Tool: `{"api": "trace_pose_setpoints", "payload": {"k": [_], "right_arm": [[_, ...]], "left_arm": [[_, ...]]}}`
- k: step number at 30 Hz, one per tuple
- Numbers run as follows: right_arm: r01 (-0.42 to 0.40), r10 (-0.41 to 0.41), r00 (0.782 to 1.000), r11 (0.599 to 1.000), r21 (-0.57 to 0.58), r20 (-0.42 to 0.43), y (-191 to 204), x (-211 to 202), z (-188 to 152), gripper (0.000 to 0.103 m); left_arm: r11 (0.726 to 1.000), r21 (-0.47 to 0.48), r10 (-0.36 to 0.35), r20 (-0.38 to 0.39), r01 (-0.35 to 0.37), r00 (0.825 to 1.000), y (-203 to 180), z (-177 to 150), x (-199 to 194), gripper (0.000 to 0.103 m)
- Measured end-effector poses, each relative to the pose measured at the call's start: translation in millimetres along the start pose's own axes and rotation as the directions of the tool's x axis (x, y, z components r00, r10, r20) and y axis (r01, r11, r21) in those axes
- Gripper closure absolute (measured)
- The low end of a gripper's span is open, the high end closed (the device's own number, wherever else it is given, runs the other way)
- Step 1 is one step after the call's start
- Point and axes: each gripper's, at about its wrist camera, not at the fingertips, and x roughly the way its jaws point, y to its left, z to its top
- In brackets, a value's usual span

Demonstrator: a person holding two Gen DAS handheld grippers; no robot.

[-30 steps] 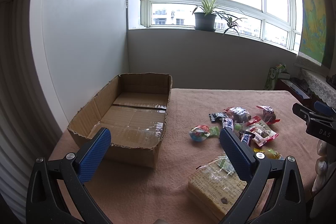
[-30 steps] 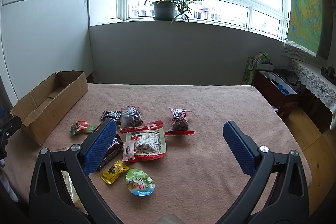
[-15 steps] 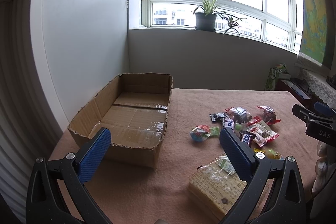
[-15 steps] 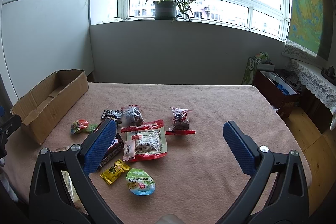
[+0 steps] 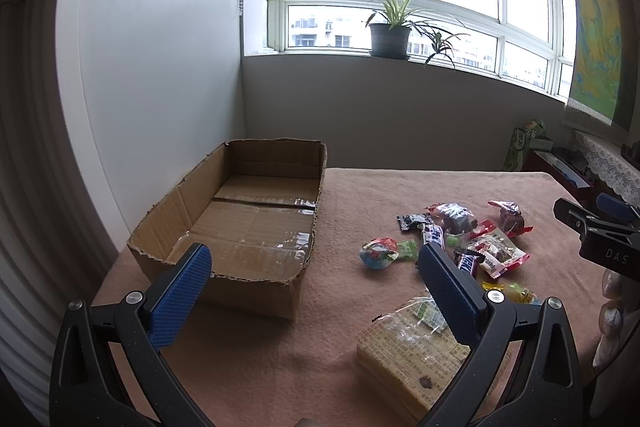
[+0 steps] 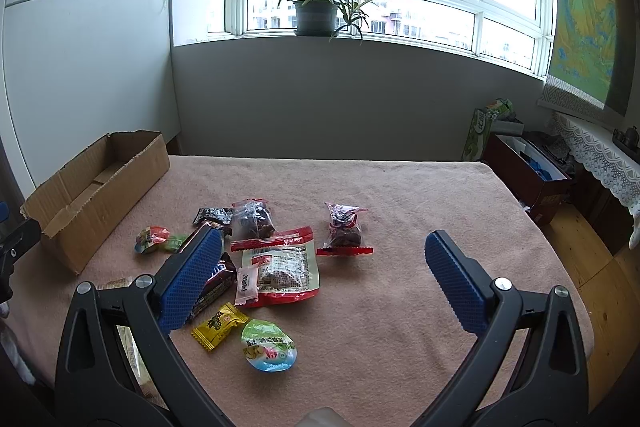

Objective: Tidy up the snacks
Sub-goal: 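Reach the right gripper to the wrapped cracker block and close on it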

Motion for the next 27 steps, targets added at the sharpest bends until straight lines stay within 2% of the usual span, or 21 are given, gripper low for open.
{"api": "trace_pose_setpoints", "payload": {"k": [8, 13, 16, 18, 21, 23, 25, 27], "right_arm": [[-0.026, 0.026, 0.999, 1.000, -0.006, -0.025, 4, 7, -11, 0.000], [-0.154, 0.153, 0.986, 0.988, -0.012, -0.068, 11, 10, -17, 0.000], [-0.249, 0.246, 0.964, 0.968, -0.017, -0.104, 19, 11, -21, 0.000], [-0.319, 0.317, 0.939, 0.948, 0.008, -0.134, 24, 14, -24, 0.000], [-0.414, 0.419, 0.886, 0.908, 0.070, -0.197, 29, 22, -32, 0.001], [-0.464, 0.477, 0.844, 0.879, 0.113, -0.245, 31, 31, -37, 0.010], [-0.506, 0.531, 0.796, 0.847, 0.163, -0.290, 32, 39, -43, 0.025], [-0.542, 0.581, 0.746, 0.814, 0.209, -0.326, 34, 45, -49, 0.034]], "left_arm": [[1.000, -0.011, -0.011, -0.010, 0.011, 1.000, 3, -3, 0, 0.001], [0.998, -0.029, -0.053, -0.034, 0.052, 0.998, 8, -9, -2, 0.001], [0.997, -0.034, -0.077, -0.058, 0.076, 0.995, 8, -15, -1, 0.001], [0.994, -0.047, -0.105, -0.076, 0.101, 0.992, 8, -18, 1, 0.001], [0.988, -0.064, -0.146, -0.102, 0.140, 0.984, 7, -23, 1, 0.001], [0.984, -0.071, -0.171, -0.111, 0.163, 0.979, 4, -27, -1, 0.001], [0.980, -0.073, -0.195, -0.123, 0.187, 0.973, 1, -31, -3, 0.001], [0.972, -0.088, -0.231, -0.145, 0.220, 0.962, -2, -35, -2, 0.002]]}}
